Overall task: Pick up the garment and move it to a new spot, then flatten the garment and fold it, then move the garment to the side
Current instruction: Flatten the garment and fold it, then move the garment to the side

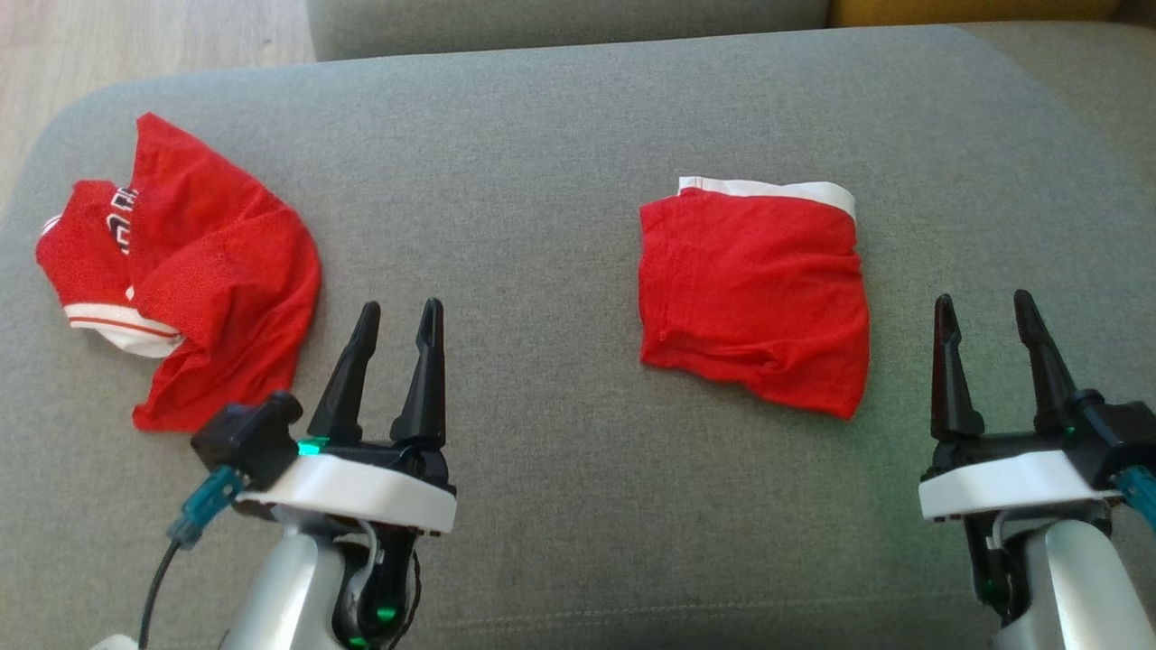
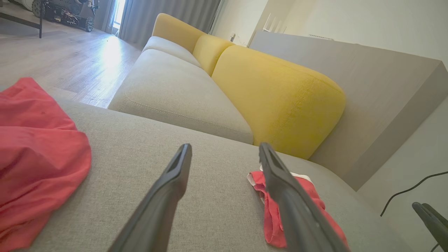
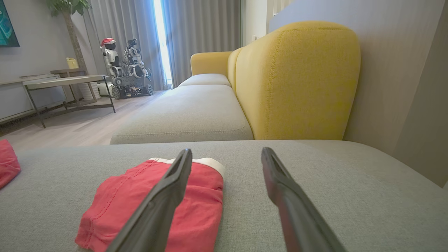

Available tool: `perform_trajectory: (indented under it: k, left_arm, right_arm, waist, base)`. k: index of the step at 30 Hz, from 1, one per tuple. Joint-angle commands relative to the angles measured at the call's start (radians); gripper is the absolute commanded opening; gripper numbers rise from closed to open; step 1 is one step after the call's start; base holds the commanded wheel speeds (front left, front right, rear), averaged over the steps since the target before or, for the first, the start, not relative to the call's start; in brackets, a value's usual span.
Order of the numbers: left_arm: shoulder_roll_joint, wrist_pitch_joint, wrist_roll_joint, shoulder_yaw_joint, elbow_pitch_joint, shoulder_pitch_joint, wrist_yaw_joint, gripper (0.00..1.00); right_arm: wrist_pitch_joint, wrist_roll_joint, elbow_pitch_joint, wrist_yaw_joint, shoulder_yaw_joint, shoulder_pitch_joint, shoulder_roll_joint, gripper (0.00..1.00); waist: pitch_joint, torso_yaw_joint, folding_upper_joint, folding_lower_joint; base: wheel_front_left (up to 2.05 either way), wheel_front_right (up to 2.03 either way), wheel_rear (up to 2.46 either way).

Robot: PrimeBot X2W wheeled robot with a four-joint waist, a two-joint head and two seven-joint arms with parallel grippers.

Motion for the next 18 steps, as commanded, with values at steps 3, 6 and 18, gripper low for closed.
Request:
perform_trajectory:
  k: [3, 6, 18]
  left_arm:
    - [0.006, -0.006, 0.001, 0.024, -0.033, -0.023, 0.002, 1.00]
    - [0.006, -0.006, 0.003, 0.023, -0.036, -0.024, 0.001, 1.00]
    - [0.006, -0.006, 0.016, -0.007, -0.040, -0.081, -0.005, 1.00]
  right_arm:
    - [-0.012, -0.016, -0.026, 0.002, 0.013, -0.014, 0.008, 1.00]
    - [-0.012, -0.020, -0.022, 0.002, 0.007, -0.017, 0.011, 1.00]
    - [0.051, 0.008, 0.053, 0.002, -0.048, -0.144, 0.014, 1.00]
  waist:
    - [-0.003, 0.004, 0.0000, 0.0000]
    - [0.001, 0.008, 0.0000, 0.0000]
    - [0.122, 0.047, 0.0000, 0.0000]
  base:
    - [0.00, 0.00, 0.00]
    - [0.00, 0.00, 0.00]
    - [0.00, 0.00, 0.00]
